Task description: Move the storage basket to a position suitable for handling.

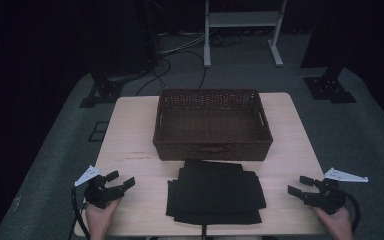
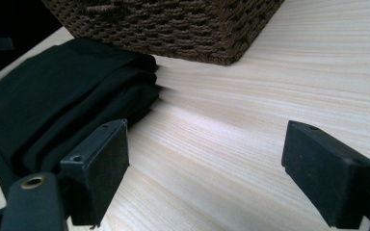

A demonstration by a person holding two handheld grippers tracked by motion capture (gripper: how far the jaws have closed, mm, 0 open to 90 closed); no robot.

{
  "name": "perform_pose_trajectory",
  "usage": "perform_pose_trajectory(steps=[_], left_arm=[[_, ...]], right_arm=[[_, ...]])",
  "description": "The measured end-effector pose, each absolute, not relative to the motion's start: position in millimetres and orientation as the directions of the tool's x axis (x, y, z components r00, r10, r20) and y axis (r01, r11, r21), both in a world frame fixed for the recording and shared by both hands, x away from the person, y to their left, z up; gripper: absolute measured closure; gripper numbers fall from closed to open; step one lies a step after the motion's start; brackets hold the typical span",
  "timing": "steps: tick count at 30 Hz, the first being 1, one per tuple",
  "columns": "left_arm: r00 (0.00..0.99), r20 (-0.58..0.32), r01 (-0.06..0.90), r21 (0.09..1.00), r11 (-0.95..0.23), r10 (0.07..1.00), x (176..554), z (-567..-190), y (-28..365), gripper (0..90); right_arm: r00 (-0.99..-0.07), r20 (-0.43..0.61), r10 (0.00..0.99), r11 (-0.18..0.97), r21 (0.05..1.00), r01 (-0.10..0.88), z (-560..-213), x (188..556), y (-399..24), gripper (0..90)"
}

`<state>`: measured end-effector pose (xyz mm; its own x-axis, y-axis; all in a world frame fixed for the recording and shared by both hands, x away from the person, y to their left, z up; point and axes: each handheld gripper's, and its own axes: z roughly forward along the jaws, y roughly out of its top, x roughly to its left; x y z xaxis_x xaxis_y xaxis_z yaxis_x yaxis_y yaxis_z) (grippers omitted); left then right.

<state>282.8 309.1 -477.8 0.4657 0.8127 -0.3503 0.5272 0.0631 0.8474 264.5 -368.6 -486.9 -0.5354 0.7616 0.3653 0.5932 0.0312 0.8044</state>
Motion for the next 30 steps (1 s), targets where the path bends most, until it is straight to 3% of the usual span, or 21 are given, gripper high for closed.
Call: perform_pose_trajectory(steps=[17,30], left_arm=[[0.550,-0.375,0.553,0.833,0.011,0.746,284.6,-464.6,275.7,7.6],[0.585,-0.427,0.641,0.764,-0.071,0.689,292.8,-462.8,229.1,6.7]], right_arm=[[-0.587,0.398,0.705,0.039,0.804,0.593,-462.2,267.7,-344.6,13.0],[-0.611,0.411,0.677,0.138,0.745,0.653,-450.5,284.0,-298.6,8.6]])
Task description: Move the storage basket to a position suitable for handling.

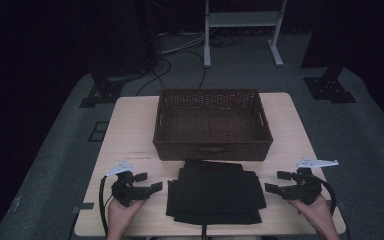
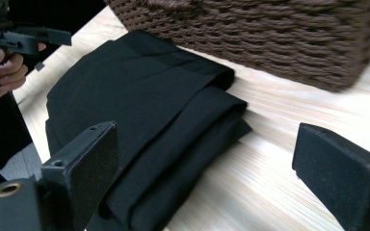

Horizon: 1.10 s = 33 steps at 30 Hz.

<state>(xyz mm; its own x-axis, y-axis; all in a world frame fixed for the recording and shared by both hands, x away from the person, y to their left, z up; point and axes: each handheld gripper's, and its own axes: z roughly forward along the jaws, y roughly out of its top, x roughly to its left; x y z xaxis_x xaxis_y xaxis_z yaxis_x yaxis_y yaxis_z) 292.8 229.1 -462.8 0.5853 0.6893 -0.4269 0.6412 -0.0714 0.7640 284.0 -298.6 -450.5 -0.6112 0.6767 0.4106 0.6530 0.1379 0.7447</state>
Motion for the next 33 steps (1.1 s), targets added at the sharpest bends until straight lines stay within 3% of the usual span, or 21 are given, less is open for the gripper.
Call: perform_pose_trajectory(steps=[20,33], left_arm=[[0.504,-0.487,0.779,0.613,-0.133,0.713,295.7,-469.5,189.6,6.7],[0.528,-0.504,0.805,0.553,-0.214,0.684,300.2,-482.3,162.8,6.8]], right_arm=[[-0.570,0.499,0.653,0.175,0.633,0.755,-471.5,294.5,-265.9,8.6],[-0.531,0.526,0.664,0.219,0.543,0.811,-488.1,299.7,-247.2,9.2]])
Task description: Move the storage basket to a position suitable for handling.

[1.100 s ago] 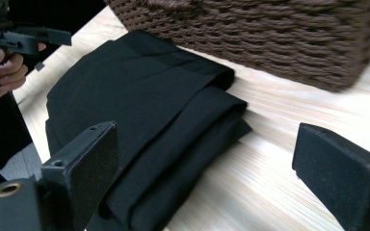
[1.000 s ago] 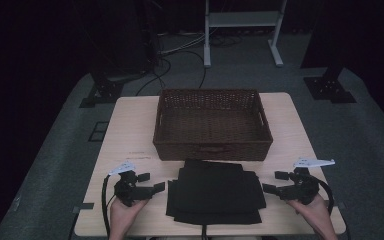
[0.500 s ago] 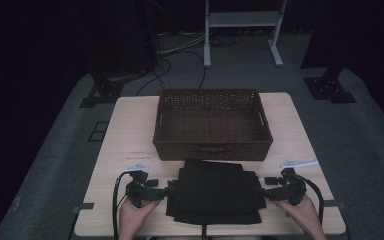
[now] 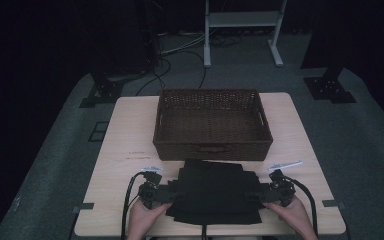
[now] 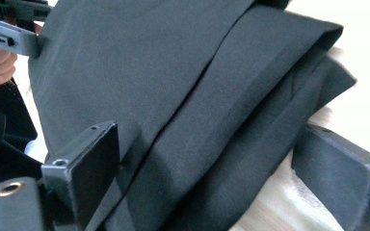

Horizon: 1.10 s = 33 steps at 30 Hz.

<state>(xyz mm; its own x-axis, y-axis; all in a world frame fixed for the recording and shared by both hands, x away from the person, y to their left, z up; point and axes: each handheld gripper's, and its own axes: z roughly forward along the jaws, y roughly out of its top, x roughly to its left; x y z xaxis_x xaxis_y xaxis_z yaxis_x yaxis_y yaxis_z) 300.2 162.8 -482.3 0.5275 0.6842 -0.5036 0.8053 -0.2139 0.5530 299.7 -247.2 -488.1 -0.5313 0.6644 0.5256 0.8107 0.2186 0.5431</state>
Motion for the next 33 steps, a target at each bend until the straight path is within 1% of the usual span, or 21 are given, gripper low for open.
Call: perform_pose_trajectory(steps=[5,9,10,11,12,14,16,19,23,24,26,27,29,30,33], left_arm=[[0.538,-0.491,0.801,0.551,-0.234,0.685,300.4,-481.7,155.0,7.1],[0.567,-0.489,0.793,0.542,-0.278,0.663,301.2,-481.0,141.9,7.9],[0.567,-0.489,0.793,0.542,-0.278,0.663,301.2,-481.0,141.9,10.9],[0.574,-0.502,0.793,0.537,-0.287,0.647,301.8,-481.3,138.9,10.9],[0.577,-0.516,0.795,0.535,-0.288,0.633,302.5,-482.0,135.6,12.8],[0.578,-0.540,0.798,0.531,-0.285,0.612,304.3,-483.3,129.6,15.3],[0.587,-0.538,0.792,0.535,-0.292,0.605,305.6,-484.1,125.3,19.6],[0.592,-0.529,0.789,0.535,-0.303,0.608,307.2,-483.8,121.8,24.7],[0.586,-0.557,0.798,0.523,-0.300,0.588,310.7,-485.9,122.5,35.1],[0.587,-0.559,0.798,0.521,-0.303,0.586,311.3,-486.3,122.2,38.2],[0.588,-0.561,0.798,0.519,-0.306,0.583,312.3,-486.0,121.2,41.5],[0.590,-0.560,0.797,0.520,-0.307,0.582,312.5,-485.9,121.0,45.0],[0.596,-0.554,0.791,0.528,-0.309,0.580,312.5,-484.8,120.7,46.5],[0.601,-0.552,0.787,0.533,-0.310,0.577,312.2,-483.4,121.5,50.0],[0.615,-0.541,0.773,0.557,-0.304,0.574,310.5,-480.1,123.8,54.6]], right_arm=[[-0.531,0.543,0.650,0.212,0.541,0.814,-489.4,300.3,-243.5,13.3],[-0.545,0.537,0.644,0.242,0.532,0.811,-488.2,302.9,-232.4,13.6],[-0.545,0.537,0.644,0.242,0.532,0.811,-488.2,302.9,-232.4,13.6],[-0.550,0.534,0.643,0.252,0.531,0.809,-487.8,303.8,-229.5,13.9],[-0.555,0.527,0.644,0.263,0.529,0.807,-487.2,304.6,-226.5,14.9],[-0.574,0.509,0.642,0.290,0.531,0.796,-486.5,306.0,-219.6,20.4],[-0.583,0.508,0.634,0.304,0.529,0.792,-486.4,306.6,-214.6,22.5],[-0.596,0.503,0.626,0.324,0.527,0.786,-486.3,306.9,-209.1,29.4],[-0.593,0.533,0.604,0.327,0.513,0.794,-487.7,309.1,-210.5,37.9],[-0.593,0.542,0.595,0.328,0.510,0.795,-488.5,310.0,-210.5,40.5],[-0.595,0.548,0.588,0.329,0.509,0.795,-489.2,310.9,-210.0,43.2],[-0.602,0.545,0.584,0.333,0.516,0.790,-488.4,310.6,-209.6,46.5],[-0.603,0.543,0.584,0.334,0.517,0.788,-487.9,310.3,-209.3,47.0],[-0.608,0.536,0.586,0.333,0.525,0.783,-485.4,309.5,-210.4,50.4],[-0.610,0.531,0.588,0.321,0.539,0.778,-482.2,307.7,-213.0,56.4]])
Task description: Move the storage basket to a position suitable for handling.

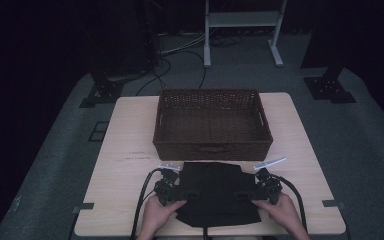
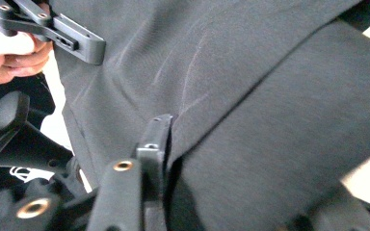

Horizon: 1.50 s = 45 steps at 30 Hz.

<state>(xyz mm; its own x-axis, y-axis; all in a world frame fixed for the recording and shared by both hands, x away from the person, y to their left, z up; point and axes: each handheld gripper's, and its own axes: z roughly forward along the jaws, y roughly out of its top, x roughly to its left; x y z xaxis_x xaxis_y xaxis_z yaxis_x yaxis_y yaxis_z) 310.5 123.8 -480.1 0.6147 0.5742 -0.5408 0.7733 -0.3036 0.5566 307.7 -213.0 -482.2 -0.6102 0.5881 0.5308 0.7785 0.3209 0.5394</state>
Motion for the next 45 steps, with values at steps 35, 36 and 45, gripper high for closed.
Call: perform_pose_trajectory(steps=[35,36,45], left_arm=[[0.743,-0.380,0.617,0.707,-0.345,0.551,291.0,-394.6,118.9,62.3],[0.746,-0.375,0.613,0.710,-0.347,0.550,291.5,-392.7,119.2,62.3],[0.759,-0.341,0.583,0.734,-0.347,0.554,300.7,-364.2,121.9,62.3]], right_arm=[[-0.718,0.369,0.590,0.357,0.679,0.642,-393.6,284.7,-211.8,68.7],[-0.721,0.364,0.590,0.358,0.682,0.638,-391.2,285.2,-211.5,68.7],[-0.736,0.339,0.586,0.353,0.711,0.608,-366.2,293.1,-209.0,68.7]])
